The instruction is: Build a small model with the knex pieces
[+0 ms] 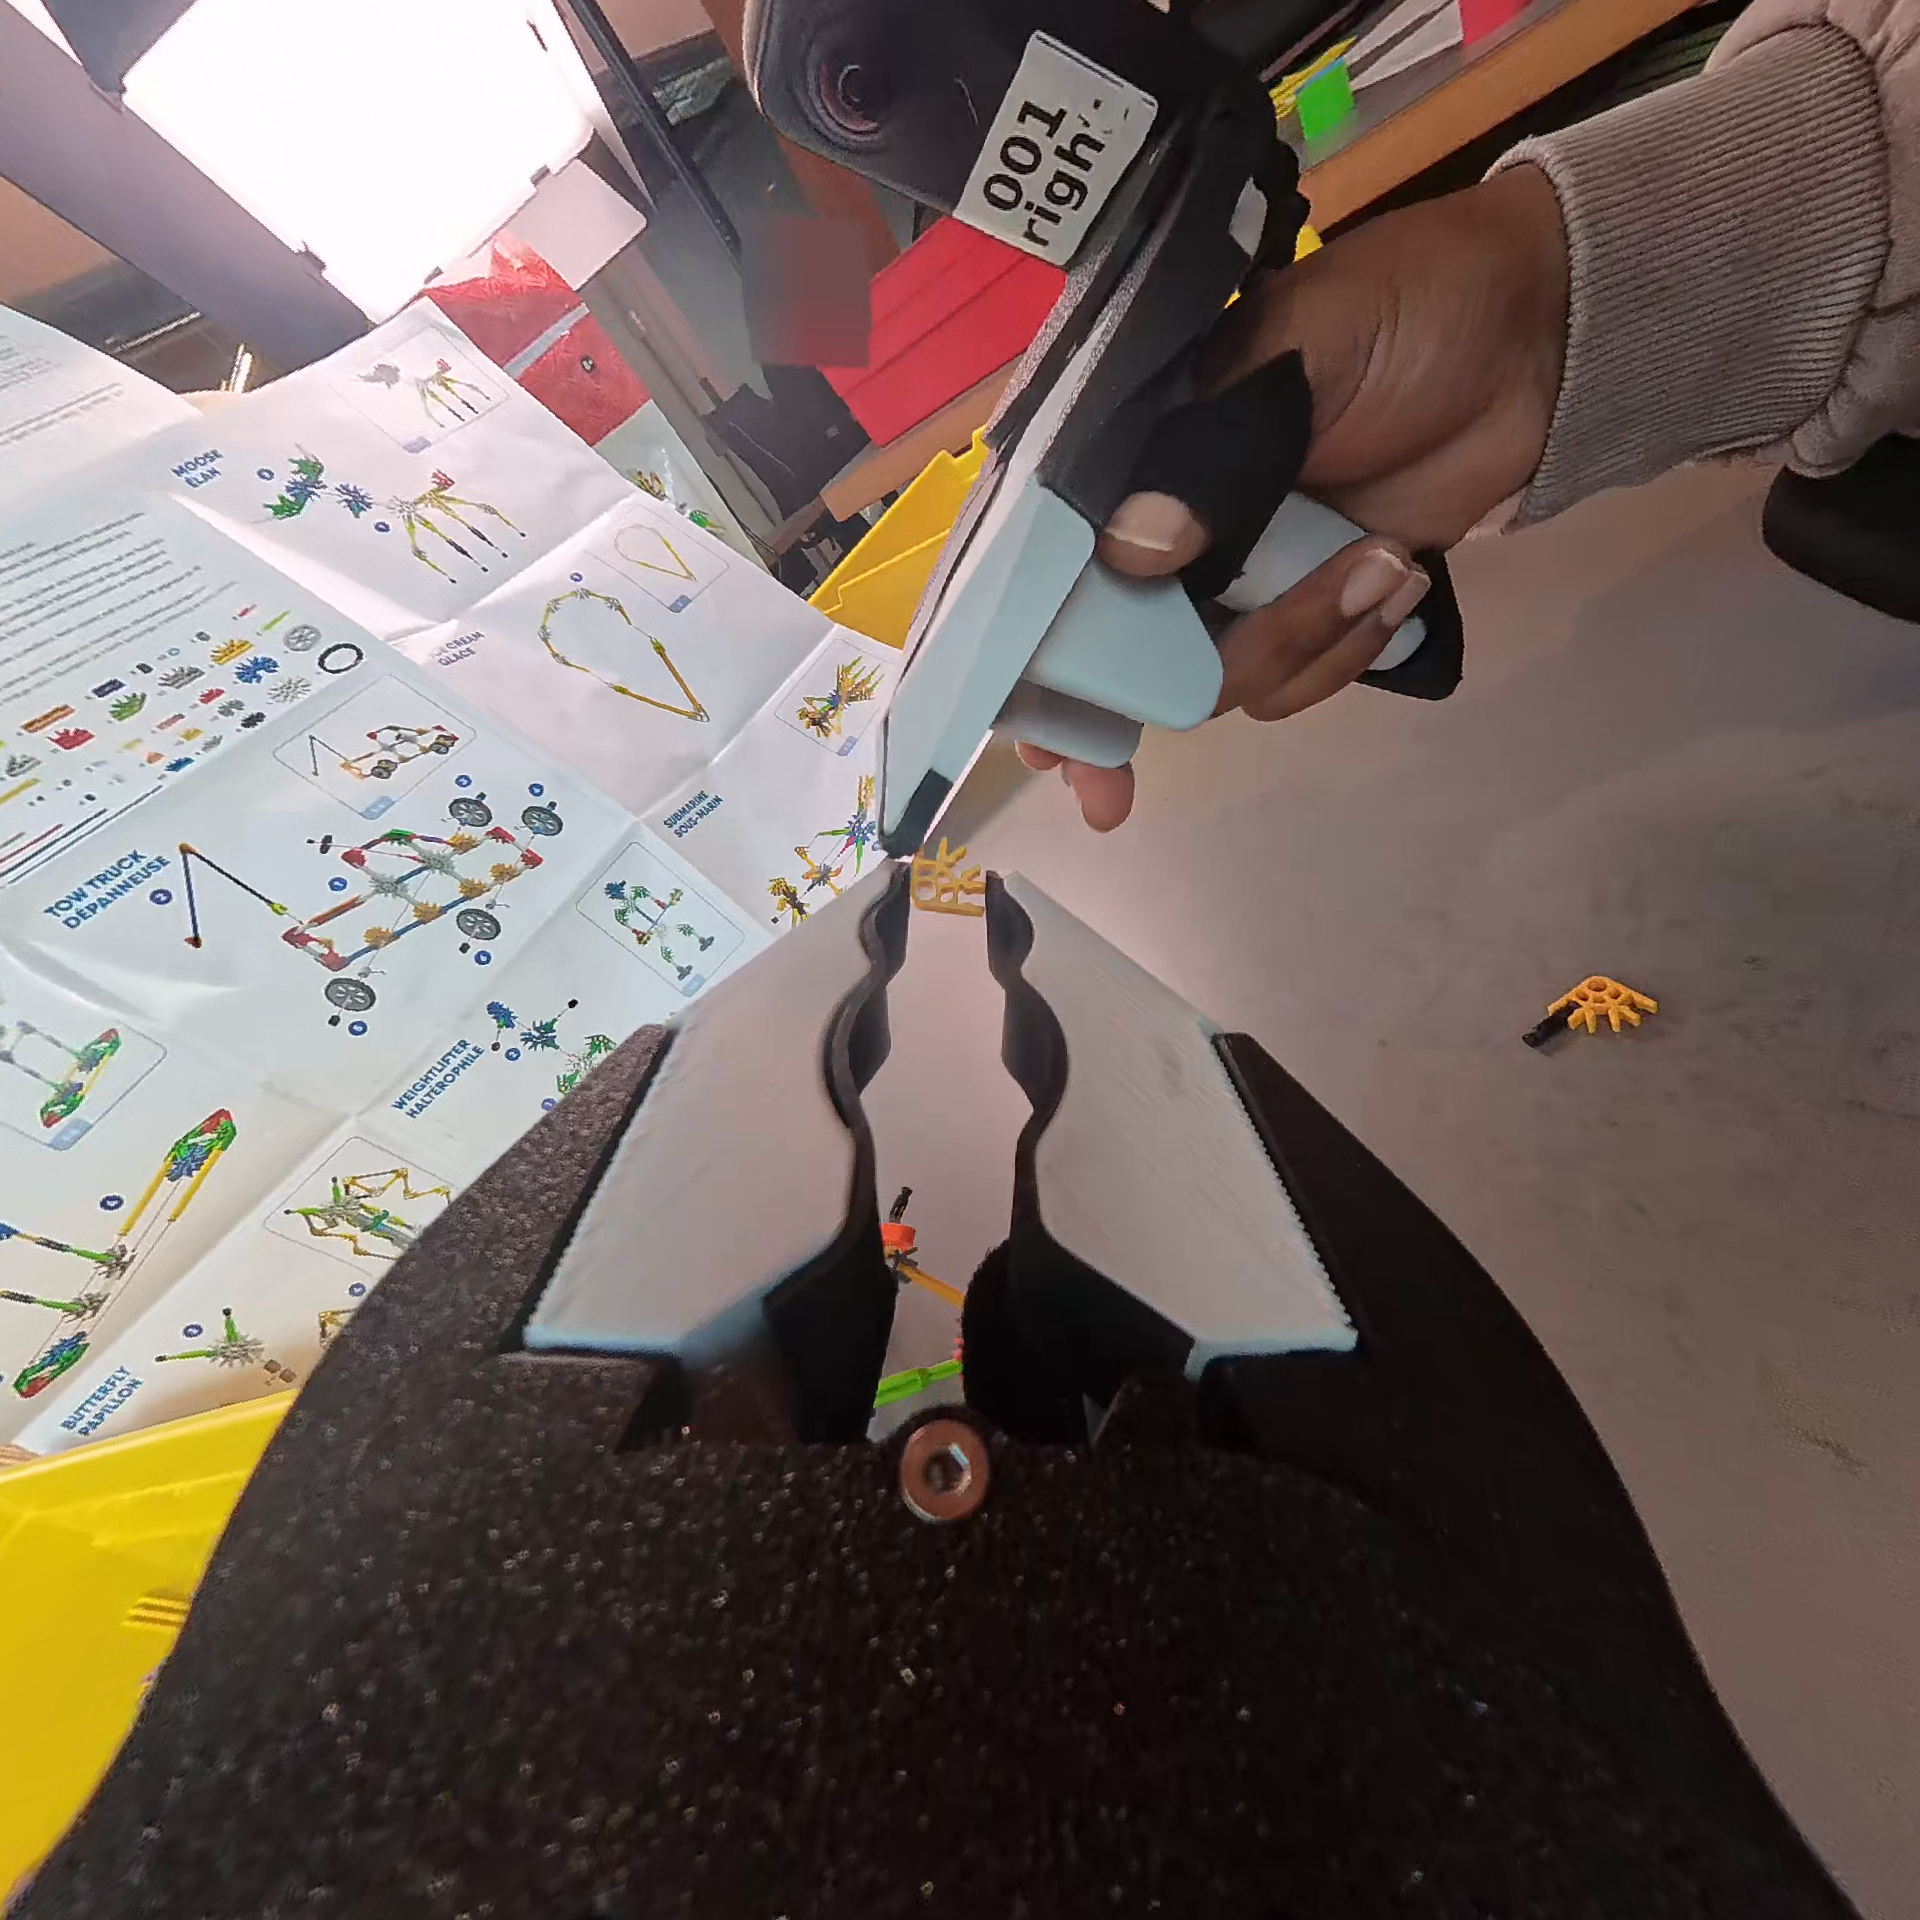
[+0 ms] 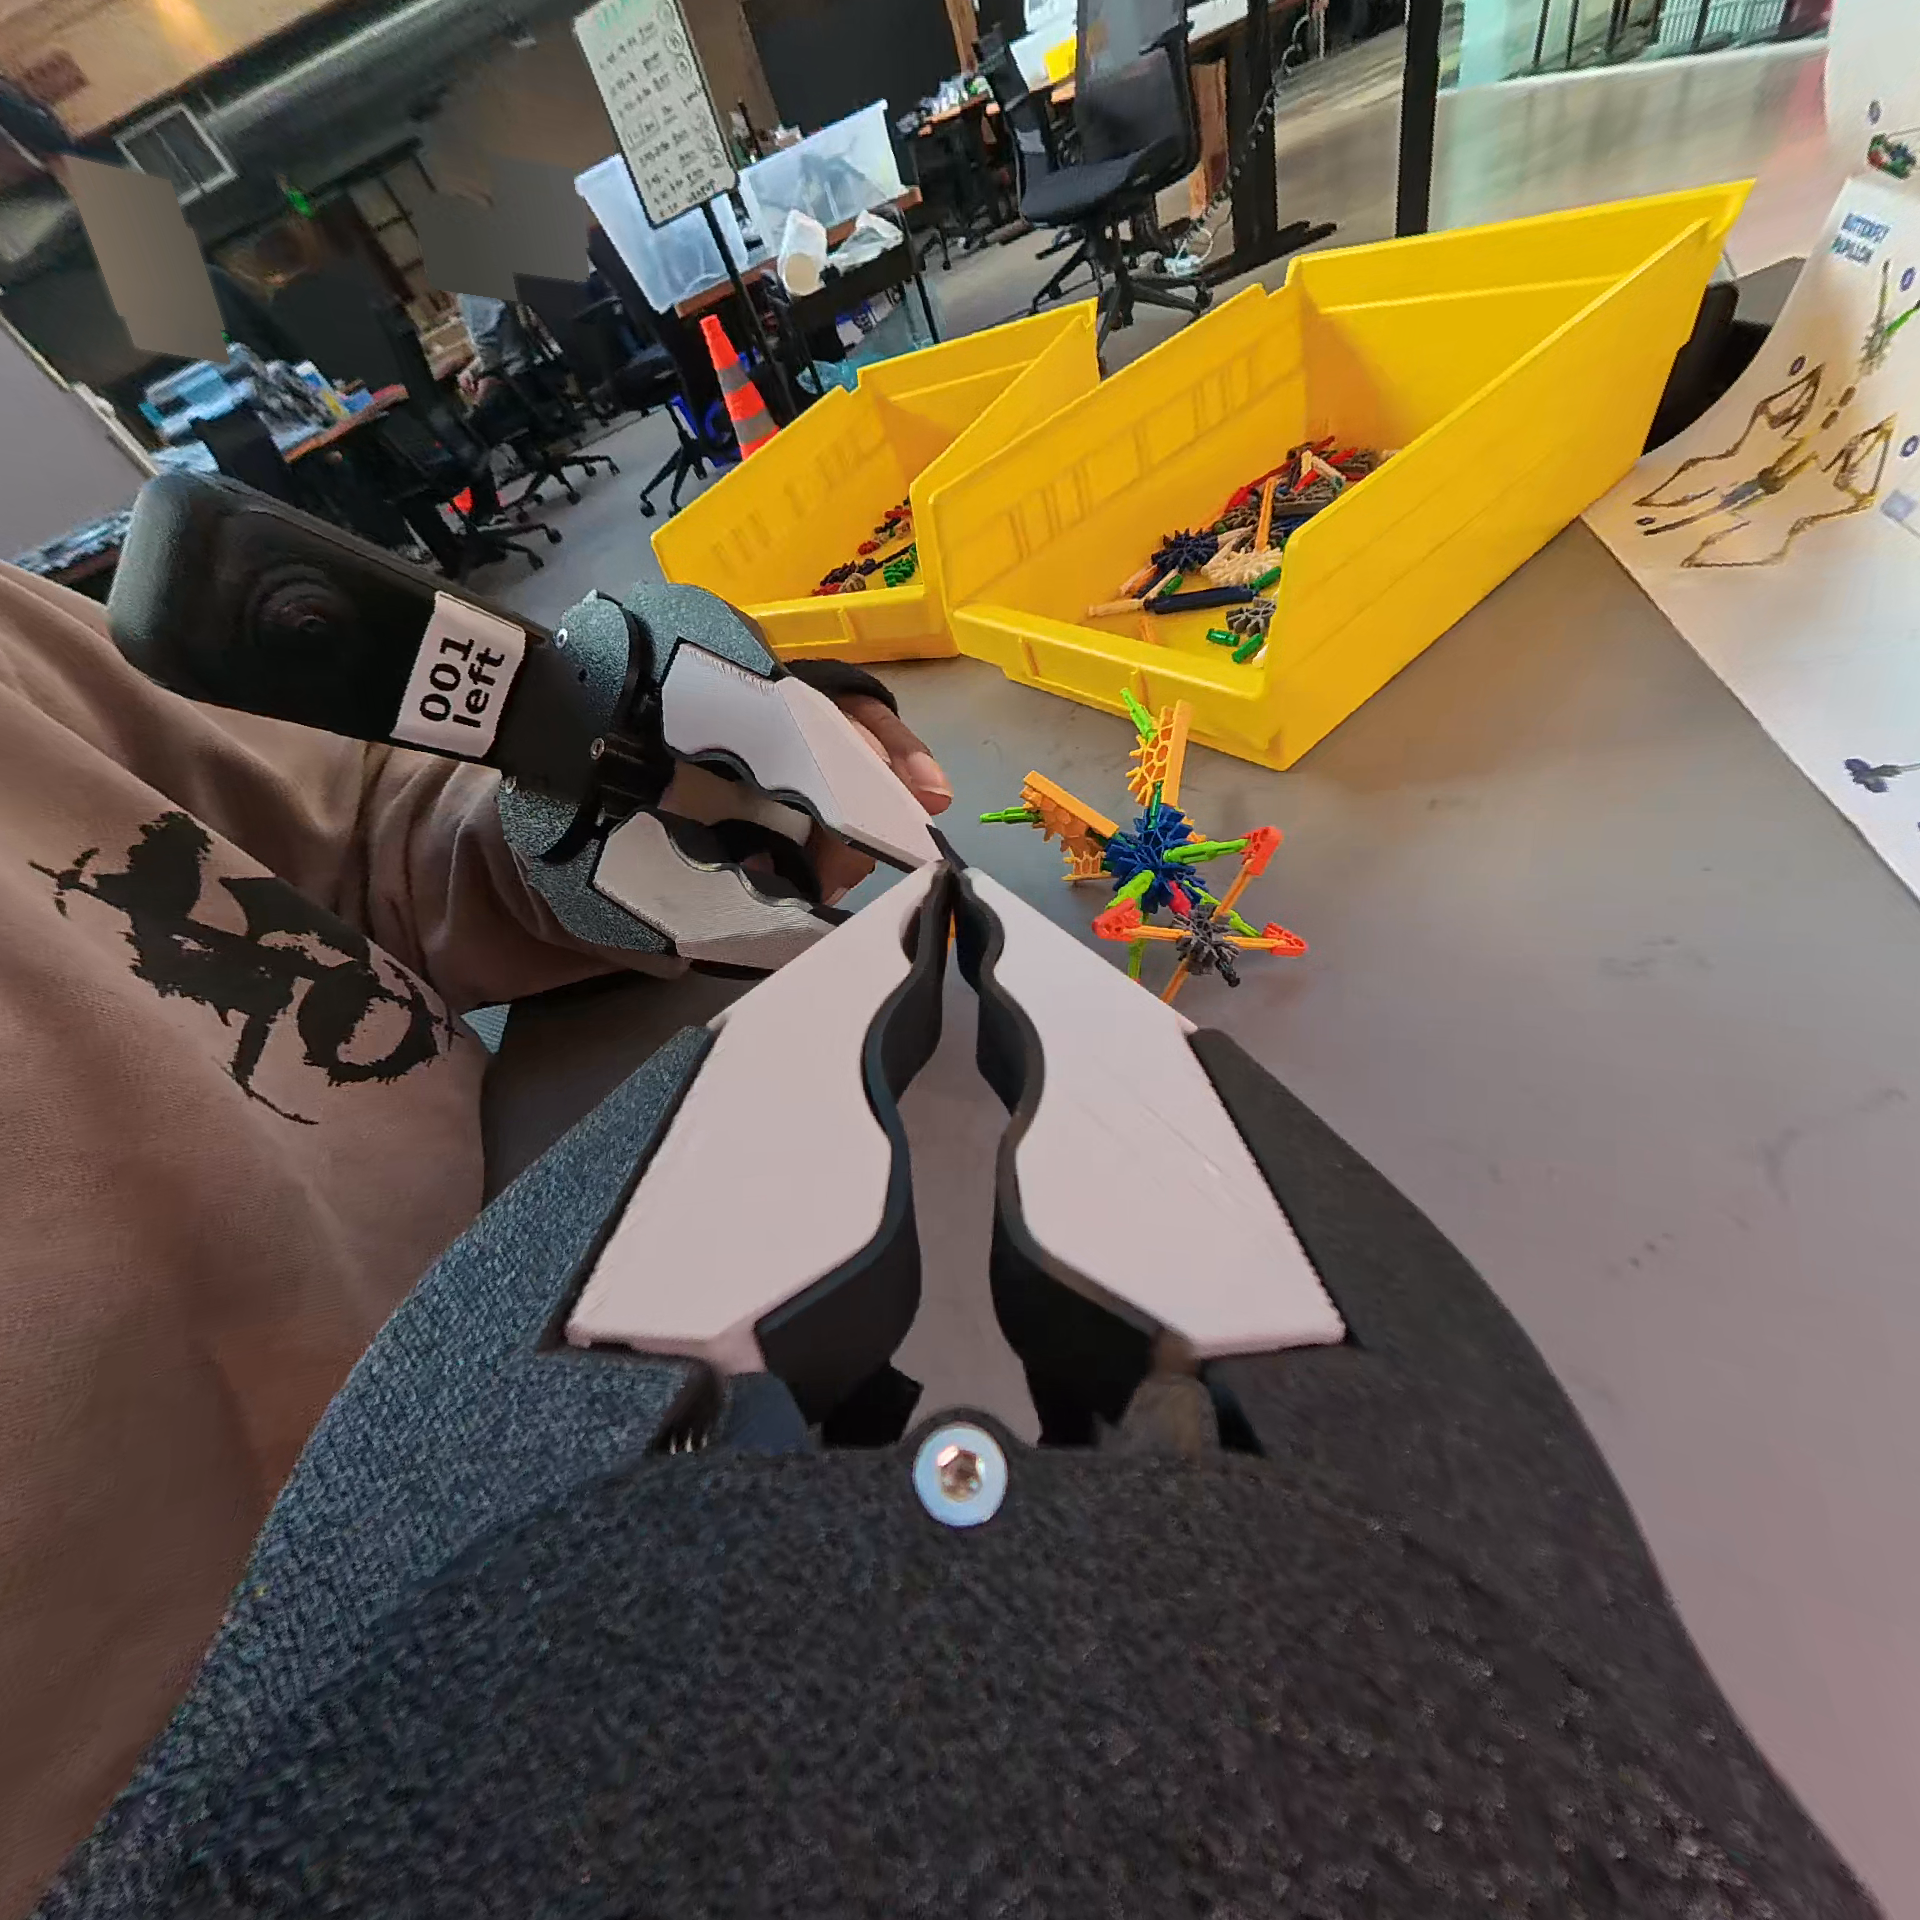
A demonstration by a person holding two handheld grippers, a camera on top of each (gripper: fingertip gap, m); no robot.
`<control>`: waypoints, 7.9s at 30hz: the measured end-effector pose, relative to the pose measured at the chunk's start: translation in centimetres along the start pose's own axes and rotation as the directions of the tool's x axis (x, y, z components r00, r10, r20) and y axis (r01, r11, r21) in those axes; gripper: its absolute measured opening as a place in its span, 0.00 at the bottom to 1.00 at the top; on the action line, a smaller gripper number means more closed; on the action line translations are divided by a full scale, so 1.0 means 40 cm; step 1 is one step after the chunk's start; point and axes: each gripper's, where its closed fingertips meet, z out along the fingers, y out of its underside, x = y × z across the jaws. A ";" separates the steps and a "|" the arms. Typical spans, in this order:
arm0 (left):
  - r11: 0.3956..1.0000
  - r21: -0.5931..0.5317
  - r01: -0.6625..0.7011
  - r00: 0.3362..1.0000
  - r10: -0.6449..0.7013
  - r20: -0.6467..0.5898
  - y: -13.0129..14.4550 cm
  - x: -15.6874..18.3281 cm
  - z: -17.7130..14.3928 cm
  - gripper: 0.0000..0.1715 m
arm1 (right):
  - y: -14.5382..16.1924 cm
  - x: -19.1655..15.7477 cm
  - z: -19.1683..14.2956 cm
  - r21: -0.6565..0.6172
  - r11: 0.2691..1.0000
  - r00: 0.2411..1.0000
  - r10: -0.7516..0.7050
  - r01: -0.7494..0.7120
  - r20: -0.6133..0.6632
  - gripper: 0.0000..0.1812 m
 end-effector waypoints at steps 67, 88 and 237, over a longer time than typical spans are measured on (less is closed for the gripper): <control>0.620 -0.343 0.706 0.565 -0.784 -0.255 0.154 0.030 0.013 0.14 | 0.267 0.137 0.032 -0.522 0.759 0.874 -0.484 0.389 -0.052 0.15; 0.566 -0.156 0.809 0.496 -0.801 -0.335 0.080 -0.037 -0.007 0.16 | 0.042 0.097 0.023 -0.087 0.859 0.821 -0.508 0.504 -0.259 0.07; 0.453 -0.110 0.885 0.315 -0.755 -0.574 -0.043 0.004 -0.042 0.02 | 0.009 -0.053 0.005 -0.124 0.590 0.571 -0.805 0.798 -0.161 0.03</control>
